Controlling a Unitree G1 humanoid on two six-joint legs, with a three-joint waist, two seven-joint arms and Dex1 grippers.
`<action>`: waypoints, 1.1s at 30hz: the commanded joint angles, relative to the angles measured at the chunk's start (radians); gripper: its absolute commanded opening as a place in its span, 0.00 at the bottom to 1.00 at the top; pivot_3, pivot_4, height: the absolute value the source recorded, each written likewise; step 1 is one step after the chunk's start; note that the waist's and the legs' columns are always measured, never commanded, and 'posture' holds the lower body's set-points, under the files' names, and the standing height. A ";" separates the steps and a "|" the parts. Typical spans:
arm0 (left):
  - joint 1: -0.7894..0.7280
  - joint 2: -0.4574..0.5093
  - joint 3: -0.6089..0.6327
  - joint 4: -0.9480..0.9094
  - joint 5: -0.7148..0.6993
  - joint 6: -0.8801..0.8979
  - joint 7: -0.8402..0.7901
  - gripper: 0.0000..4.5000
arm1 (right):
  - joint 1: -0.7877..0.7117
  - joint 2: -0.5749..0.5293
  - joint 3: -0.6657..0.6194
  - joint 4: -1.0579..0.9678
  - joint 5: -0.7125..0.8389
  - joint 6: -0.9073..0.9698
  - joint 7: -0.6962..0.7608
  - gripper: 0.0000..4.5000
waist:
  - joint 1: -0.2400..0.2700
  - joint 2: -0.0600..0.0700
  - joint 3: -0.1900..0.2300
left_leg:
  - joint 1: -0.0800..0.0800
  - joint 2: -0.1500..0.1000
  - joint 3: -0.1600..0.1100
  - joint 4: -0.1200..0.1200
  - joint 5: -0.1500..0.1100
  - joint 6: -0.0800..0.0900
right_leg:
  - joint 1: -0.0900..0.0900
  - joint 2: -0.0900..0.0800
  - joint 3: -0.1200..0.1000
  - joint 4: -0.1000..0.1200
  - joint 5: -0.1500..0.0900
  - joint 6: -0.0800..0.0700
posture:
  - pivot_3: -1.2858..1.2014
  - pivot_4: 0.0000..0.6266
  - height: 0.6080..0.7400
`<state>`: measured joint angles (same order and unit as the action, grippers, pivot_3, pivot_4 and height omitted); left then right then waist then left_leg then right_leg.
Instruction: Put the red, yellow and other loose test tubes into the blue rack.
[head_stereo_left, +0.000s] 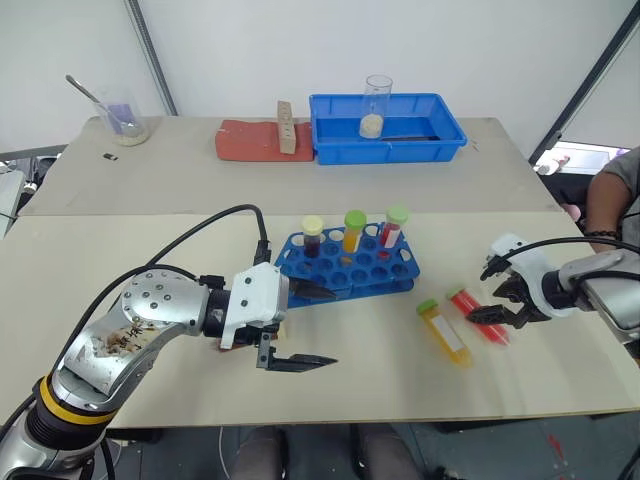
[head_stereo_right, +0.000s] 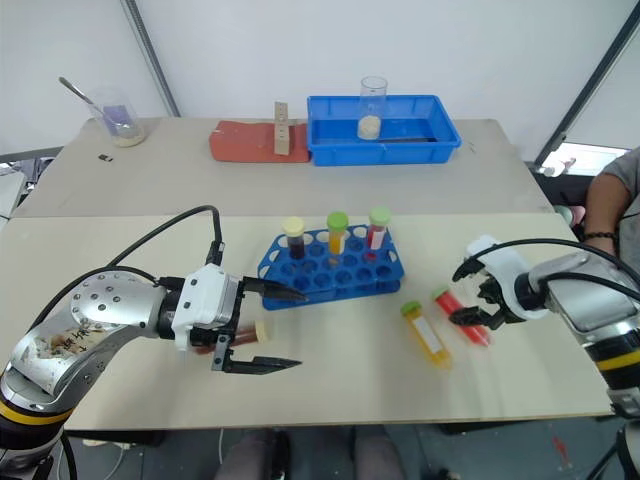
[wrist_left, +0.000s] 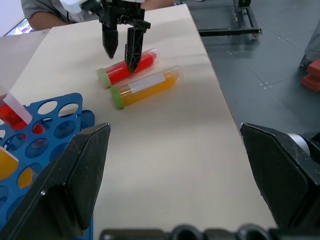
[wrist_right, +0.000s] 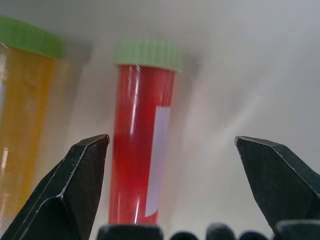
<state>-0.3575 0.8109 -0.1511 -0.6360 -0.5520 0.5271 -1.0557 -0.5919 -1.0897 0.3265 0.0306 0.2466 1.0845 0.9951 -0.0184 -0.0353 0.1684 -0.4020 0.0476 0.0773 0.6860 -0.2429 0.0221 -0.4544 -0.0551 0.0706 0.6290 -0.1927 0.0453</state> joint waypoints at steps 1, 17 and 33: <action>-0.012 -0.010 -0.003 -0.037 0.003 -0.013 0.008 0.98 | -0.061 0.003 0.037 0.048 -0.035 -0.006 0.042 1.00 | 0.000 0.000 0.000 | 0.000 0.000 0.000 0.000 0.000 0.000 | 0.000 0.000 0.000 0.000 0.000 0.000 | 0.52 0.24 0.91; 0.000 -0.035 -0.042 -0.028 0.041 -0.034 0.002 1.00 | -0.189 0.047 0.124 0.161 -0.122 -0.018 0.157 0.22 | 0.001 0.000 0.000 | -0.004 0.000 -0.001 0.009 0.000 0.000 | 0.000 0.000 0.000 0.001 0.001 0.000 | 0.52 0.24 0.91; 0.087 -0.091 0.198 0.103 -0.027 -0.063 0.077 1.00 | 0.134 0.268 -0.636 -0.414 0.263 -0.187 0.007 0.22 | 0.002 0.001 0.000 | -0.005 0.001 -0.005 0.008 0.000 0.001 | 0.000 0.002 -0.002 0.001 0.003 0.004 | 0.52 0.24 0.91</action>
<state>-0.2705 0.7226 0.0103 -0.5268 -0.5515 0.4958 -0.9668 -0.4558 -0.8455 -0.2233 -0.2989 0.4704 0.9420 1.0580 -0.0161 -0.0348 0.1686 -0.4069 0.0486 0.0727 0.6952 -0.2430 0.0227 -0.4544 -0.0537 0.0691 0.6304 -0.1894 0.0491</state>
